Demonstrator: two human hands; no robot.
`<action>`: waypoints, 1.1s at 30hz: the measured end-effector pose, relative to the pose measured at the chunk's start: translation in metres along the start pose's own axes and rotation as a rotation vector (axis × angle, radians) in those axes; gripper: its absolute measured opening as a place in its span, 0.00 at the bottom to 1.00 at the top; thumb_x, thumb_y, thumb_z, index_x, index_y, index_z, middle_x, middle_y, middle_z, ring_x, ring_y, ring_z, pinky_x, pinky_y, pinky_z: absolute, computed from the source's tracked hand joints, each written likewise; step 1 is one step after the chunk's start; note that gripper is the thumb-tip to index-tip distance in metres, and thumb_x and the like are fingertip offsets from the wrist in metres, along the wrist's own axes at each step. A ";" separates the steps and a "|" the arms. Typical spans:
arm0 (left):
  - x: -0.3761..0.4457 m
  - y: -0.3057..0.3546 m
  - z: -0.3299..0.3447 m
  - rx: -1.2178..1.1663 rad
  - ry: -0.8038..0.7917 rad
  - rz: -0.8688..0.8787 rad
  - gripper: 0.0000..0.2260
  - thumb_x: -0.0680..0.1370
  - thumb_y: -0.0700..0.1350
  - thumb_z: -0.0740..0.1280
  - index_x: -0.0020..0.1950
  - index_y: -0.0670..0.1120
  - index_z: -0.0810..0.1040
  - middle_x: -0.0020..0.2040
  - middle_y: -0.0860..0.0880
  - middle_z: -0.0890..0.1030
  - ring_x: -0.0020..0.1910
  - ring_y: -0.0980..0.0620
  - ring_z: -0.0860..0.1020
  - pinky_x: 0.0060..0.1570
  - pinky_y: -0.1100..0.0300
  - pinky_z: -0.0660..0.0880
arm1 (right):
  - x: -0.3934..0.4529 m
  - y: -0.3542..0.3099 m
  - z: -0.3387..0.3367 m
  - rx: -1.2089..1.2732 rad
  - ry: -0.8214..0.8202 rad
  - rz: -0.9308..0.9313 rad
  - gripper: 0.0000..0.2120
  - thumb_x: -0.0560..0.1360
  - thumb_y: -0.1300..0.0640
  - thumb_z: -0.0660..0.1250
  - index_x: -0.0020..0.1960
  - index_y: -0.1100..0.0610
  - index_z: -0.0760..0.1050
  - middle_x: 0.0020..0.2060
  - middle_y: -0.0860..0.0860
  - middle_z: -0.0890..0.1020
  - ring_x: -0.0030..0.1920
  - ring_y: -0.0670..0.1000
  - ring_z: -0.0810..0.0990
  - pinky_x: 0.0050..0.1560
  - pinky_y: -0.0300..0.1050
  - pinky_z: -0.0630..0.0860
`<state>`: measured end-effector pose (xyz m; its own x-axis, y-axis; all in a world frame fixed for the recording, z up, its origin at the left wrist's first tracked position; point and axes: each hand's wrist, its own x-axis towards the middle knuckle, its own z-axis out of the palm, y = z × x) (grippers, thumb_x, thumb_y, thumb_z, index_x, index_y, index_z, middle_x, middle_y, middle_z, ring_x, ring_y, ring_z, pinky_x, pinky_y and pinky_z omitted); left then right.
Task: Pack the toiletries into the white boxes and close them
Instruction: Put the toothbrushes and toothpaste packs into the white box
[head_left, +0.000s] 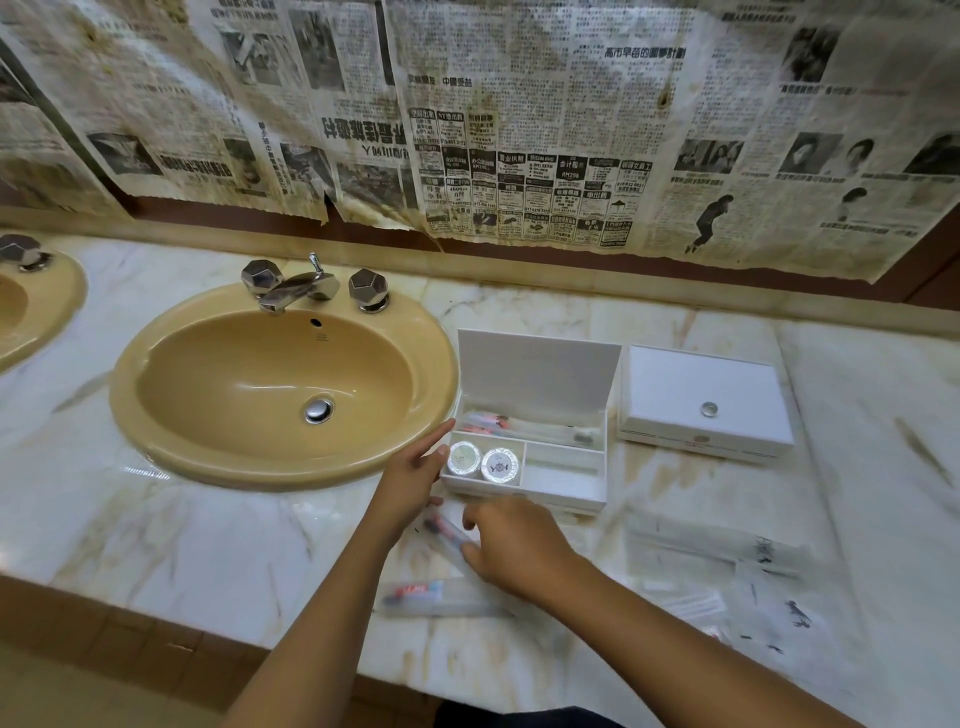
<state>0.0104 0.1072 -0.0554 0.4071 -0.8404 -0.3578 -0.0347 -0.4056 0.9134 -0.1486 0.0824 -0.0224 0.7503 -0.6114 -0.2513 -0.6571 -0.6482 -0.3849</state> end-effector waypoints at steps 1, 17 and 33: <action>0.000 0.000 0.000 0.001 -0.003 -0.003 0.15 0.81 0.49 0.61 0.60 0.70 0.75 0.45 0.50 0.74 0.45 0.52 0.73 0.39 0.61 0.78 | -0.002 -0.001 0.005 -0.031 -0.045 0.000 0.15 0.75 0.51 0.63 0.57 0.57 0.76 0.54 0.57 0.80 0.54 0.60 0.78 0.51 0.49 0.73; 0.000 0.003 -0.002 0.011 -0.018 -0.046 0.15 0.81 0.50 0.61 0.58 0.72 0.74 0.45 0.48 0.72 0.46 0.51 0.73 0.43 0.58 0.78 | -0.008 -0.011 0.010 -0.095 -0.162 0.011 0.08 0.72 0.68 0.60 0.39 0.57 0.65 0.44 0.61 0.75 0.47 0.62 0.76 0.40 0.46 0.62; 0.007 -0.002 -0.004 -0.024 -0.014 -0.043 0.16 0.80 0.47 0.64 0.62 0.66 0.76 0.46 0.53 0.76 0.45 0.55 0.73 0.44 0.57 0.77 | 0.031 0.019 -0.074 0.054 0.149 0.171 0.01 0.71 0.63 0.63 0.41 0.58 0.73 0.41 0.55 0.78 0.40 0.57 0.76 0.38 0.44 0.70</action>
<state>0.0166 0.1037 -0.0589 0.3952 -0.8273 -0.3991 0.0048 -0.4326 0.9016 -0.1428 0.0177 0.0285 0.6066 -0.7733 -0.1847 -0.7660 -0.5062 -0.3962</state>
